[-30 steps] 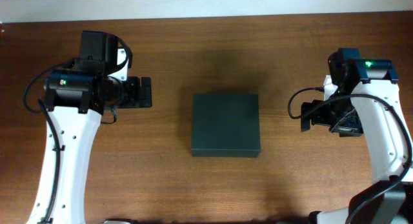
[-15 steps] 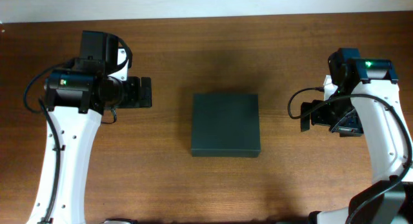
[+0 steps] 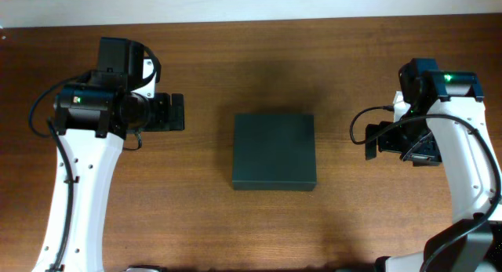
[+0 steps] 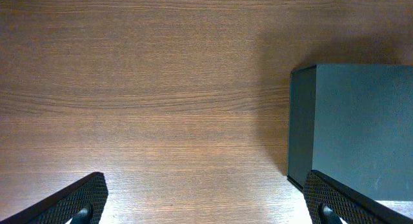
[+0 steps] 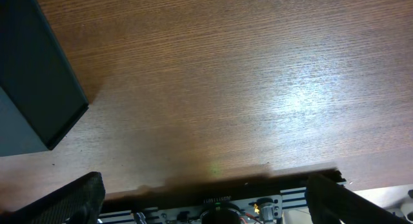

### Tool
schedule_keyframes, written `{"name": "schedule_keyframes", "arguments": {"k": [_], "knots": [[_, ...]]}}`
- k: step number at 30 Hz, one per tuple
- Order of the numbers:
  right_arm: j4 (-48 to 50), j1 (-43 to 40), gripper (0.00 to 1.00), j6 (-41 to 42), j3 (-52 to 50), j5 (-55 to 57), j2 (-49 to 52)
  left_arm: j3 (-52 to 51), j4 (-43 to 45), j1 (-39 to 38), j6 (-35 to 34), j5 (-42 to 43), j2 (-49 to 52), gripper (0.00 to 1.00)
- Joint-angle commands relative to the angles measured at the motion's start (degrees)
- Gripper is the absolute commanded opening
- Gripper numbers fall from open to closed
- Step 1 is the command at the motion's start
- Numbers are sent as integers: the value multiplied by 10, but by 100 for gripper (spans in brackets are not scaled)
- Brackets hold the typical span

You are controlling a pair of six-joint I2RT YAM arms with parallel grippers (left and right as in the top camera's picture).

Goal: Pack container

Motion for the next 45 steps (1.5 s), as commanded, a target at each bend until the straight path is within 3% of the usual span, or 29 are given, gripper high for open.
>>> {"name": "schedule_keyframes", "arguments": {"k": [1,16,27,36,45], "knots": [[2,-1,99,3,-3,1,-5,-1,0,0,1,-4,3,99],[2,-1,99,2,-3,2,-24,-1,0,0,1,-4,3,99],[90,-1,99,-4,-4,7,-184,-1,0,0,1,-4,3,99],[260,-1,99,-4,-45,1,-340,-1,0,0,1,-4,3,99],[555,-1,99,-4,-238,-13,-513,-1,0,0,1,-4,3,99]]}}
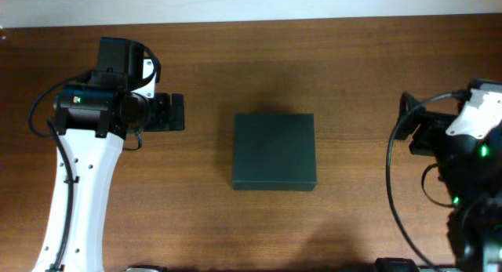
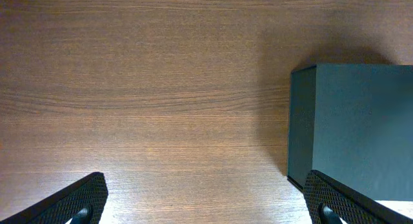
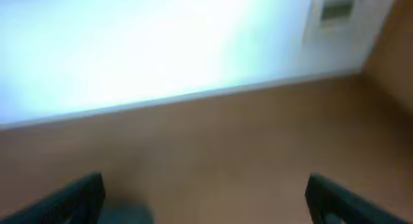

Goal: Pack container

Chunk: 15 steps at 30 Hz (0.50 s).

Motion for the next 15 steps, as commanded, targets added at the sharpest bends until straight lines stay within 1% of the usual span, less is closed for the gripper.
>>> {"name": "schedule_keyframes", "arguments": {"k": [1,11,12,15], "knots": [[73,-1,99,-3,-74,-8,-66,-1,0,0,1,-4,3,99],[278,0,99,-3,-229,-22,-209,-1,0,0,1,-4,3,99],[312,0,99,-3,-259,-25,-234,-1,0,0,1,-4,3,99],[368,0,99,-3,-305,-28,-272,-1,0,0,1,-4,3,99]]}}
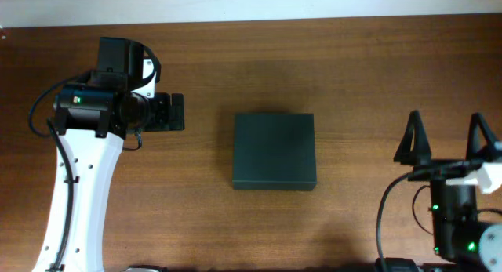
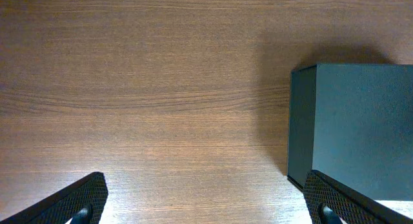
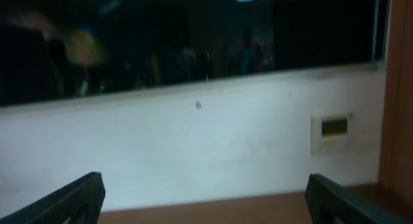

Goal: Pack container

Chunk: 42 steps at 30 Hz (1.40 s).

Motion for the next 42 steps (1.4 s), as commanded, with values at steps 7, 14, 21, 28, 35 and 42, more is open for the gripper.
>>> {"name": "schedule_keyframes", "arguments": {"k": [7,14,21,28,35,42], "knots": [[99,0,99,-3,-127,-17,-124,-1,0,0,1,-4,3,99],[99,0,99,-3,-162,-17,-182,-1,0,0,1,-4,3,99],[100,0,99,-3,-174,-19,-209,-1,0,0,1,-4,3,99],[100,0,99,-3,-196,-30,-220,-1,0,0,1,-4,3,99],[102,15,99,-3,-231,-31,-226,-1,0,0,1,-4,3,99],[173,27,99,-3,-303,-32,-226,-1,0,0,1,-4,3,99]]}}
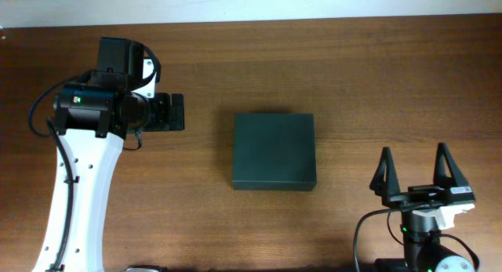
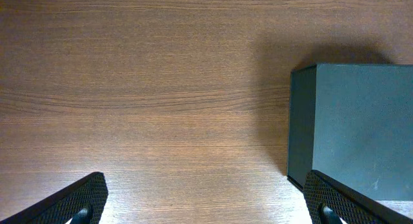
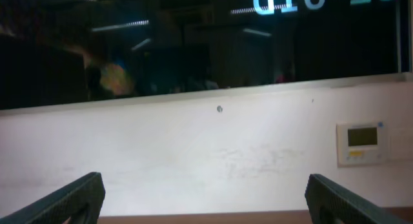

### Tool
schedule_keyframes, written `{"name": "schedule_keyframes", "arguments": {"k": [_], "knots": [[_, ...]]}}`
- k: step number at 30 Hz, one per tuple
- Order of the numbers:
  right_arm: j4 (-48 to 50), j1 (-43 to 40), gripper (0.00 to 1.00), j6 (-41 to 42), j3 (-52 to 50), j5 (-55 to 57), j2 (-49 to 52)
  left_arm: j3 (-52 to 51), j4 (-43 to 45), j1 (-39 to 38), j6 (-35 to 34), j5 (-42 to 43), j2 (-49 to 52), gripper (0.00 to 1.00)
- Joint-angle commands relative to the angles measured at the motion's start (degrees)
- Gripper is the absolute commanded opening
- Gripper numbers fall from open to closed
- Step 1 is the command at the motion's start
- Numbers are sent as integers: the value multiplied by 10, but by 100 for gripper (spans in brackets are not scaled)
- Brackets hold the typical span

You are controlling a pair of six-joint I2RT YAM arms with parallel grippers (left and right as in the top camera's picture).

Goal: Pack container

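A dark green closed box (image 1: pixel 274 151) lies flat at the middle of the wooden table; its left side and top also show in the left wrist view (image 2: pixel 352 124). My left gripper (image 1: pixel 174 113) hovers open over bare wood to the box's left, nothing between its fingers (image 2: pixel 84 198). My right gripper (image 1: pixel 423 170) is open at the table's front right, its two fingers pointing toward the far edge. Its wrist camera looks level at a white wall, with only the fingertips (image 3: pixel 77 198) in frame.
The brown table (image 1: pixel 353 68) runs to a white strip along the far edge. In the right wrist view a dark window and a small wall panel (image 3: pixel 363 143) show above the table's far rim. No other objects lie on the wood.
My right arm has drawn further toward the front edge and a little left, its fingers still pointing at the far wall. The left arm and the box have not moved.
At first my right gripper hung over the table right of the box, looking down at the wood. Then it had swung away to the right edge, and later stood folded at the front right facing the wall. The left gripper stayed open beside the box throughout.
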Motion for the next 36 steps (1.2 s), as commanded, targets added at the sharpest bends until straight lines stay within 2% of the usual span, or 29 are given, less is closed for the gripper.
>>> {"name": "schedule_keyframes", "arguments": {"k": [1,30,36], "knots": [[33,5,99,-3,-36,-5,-7,-1,0,0,1,-4,3,99],[41,27,99,-28,-121,3,-7,-1,0,0,1,-4,3,99],[-24,27,99,-29,-121,3,-7,-1,0,0,1,-4,3,99]]}}
